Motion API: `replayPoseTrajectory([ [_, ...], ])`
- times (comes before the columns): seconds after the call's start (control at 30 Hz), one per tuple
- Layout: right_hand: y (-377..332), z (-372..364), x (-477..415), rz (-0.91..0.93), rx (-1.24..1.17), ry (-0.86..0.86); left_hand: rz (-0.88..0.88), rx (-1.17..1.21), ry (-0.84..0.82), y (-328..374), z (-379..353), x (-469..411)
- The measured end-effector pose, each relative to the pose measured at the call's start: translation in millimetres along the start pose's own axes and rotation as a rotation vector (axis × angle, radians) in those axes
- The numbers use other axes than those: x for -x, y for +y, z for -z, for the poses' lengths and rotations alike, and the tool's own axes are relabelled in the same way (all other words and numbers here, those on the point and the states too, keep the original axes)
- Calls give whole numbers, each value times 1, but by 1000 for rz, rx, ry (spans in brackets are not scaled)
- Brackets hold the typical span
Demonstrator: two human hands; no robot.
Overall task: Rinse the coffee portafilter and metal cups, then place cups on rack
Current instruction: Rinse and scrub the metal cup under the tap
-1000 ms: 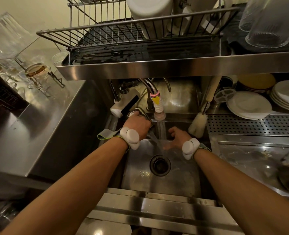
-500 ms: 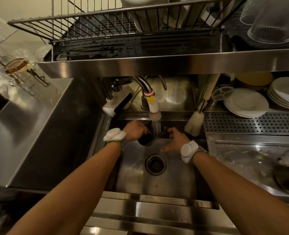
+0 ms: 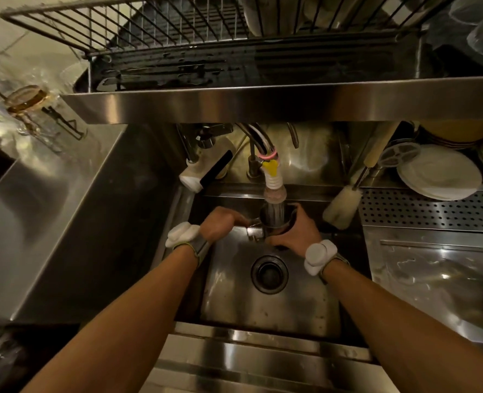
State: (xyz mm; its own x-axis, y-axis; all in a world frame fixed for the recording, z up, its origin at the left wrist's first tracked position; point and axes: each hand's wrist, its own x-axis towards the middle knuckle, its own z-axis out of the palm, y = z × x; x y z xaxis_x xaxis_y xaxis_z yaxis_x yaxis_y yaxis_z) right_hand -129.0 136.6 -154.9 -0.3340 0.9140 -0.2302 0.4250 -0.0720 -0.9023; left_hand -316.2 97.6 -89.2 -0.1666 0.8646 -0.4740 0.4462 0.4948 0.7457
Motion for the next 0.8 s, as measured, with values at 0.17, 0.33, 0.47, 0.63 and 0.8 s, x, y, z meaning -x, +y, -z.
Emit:
replayPoseTrajectory([
  [0.17,-3,-12,4,17,12,-2,32,-157,71,-20,7,-9],
  [0.33,-1,-4,3,-34,-65,123,54,-165,89,-30,7,-12],
  [0.47,-11,-14,6,2,15,-6,30,-144,70,-30,5,-14],
  [0.63,-5,-6,5,-55,-67,131,-10,-38,70,-24,1,-10],
  [0.8,-11,-10,8,-26,-48,57,-10,156,-47,-7,-3,-3],
])
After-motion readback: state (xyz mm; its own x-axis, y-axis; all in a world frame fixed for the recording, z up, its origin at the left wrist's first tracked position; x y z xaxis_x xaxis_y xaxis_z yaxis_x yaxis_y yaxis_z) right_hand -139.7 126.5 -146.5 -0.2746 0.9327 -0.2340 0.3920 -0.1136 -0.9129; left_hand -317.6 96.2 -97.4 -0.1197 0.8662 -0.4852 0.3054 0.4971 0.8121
